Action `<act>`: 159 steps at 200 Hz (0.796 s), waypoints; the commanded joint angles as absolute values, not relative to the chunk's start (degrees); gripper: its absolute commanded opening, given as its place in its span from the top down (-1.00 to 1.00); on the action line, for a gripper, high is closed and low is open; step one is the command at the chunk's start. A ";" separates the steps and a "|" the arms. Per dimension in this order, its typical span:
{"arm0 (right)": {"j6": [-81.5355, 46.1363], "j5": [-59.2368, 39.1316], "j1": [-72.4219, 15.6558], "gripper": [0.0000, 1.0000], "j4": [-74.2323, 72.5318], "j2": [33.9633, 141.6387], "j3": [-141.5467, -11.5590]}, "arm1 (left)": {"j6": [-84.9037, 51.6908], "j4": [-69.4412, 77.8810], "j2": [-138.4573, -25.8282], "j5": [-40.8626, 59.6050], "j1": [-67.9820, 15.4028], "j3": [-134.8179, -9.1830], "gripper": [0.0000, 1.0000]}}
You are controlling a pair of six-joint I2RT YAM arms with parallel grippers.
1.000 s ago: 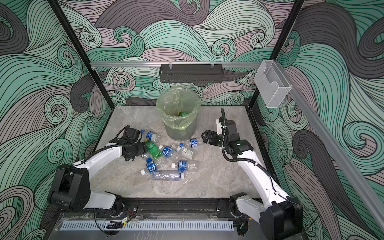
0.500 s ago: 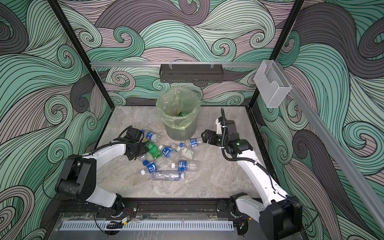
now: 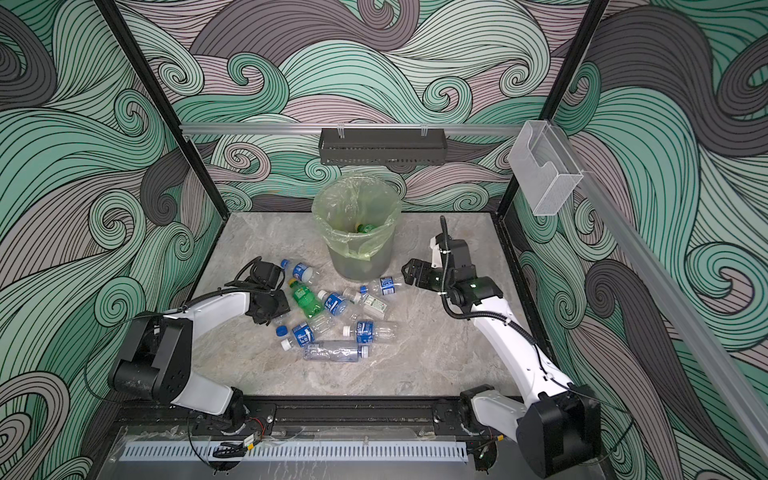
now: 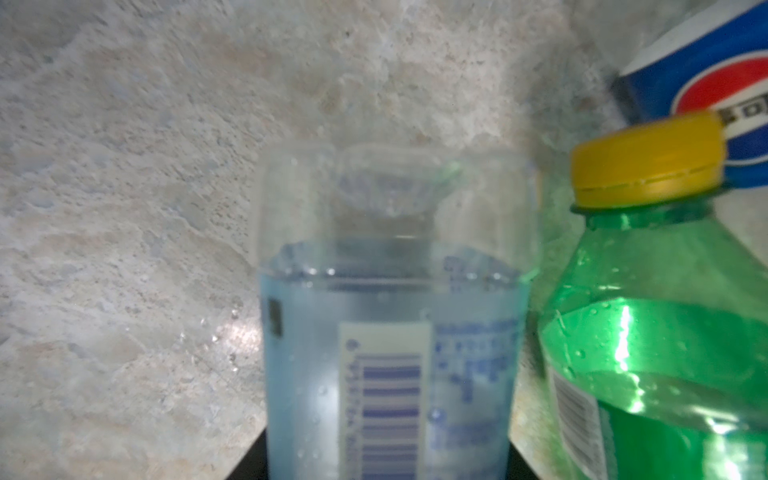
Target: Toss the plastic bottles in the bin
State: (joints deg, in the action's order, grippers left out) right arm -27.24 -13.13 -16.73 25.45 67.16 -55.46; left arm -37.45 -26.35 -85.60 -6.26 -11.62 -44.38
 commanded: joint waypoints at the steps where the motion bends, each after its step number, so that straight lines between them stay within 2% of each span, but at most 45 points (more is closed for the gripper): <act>1: -27.94 -13.32 -16.46 -0.84 25.07 66.99 -54.94 | -36.26 -28.54 -82.61 -5.98 -11.16 -43.79 -0.01; 104: -29.16 -12.85 -16.56 -0.83 24.32 67.32 -53.10 | -29.69 -32.70 -64.16 -8.95 -11.07 -48.10 -0.02; 135: -29.35 -12.97 -16.52 -0.82 23.77 67.83 -52.91 | -25.14 -29.44 -63.75 -2.98 -11.07 -57.38 -0.02; 159: -29.82 -13.02 -16.57 -0.82 23.31 67.87 -52.62 | -21.54 -31.31 -72.16 3.59 -11.12 -73.72 -0.03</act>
State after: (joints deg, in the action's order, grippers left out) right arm -28.64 -13.06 -16.73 24.73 67.53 -53.23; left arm -26.74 -32.40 -66.28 -3.55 -11.35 -59.42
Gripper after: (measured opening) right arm 0.911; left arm 0.521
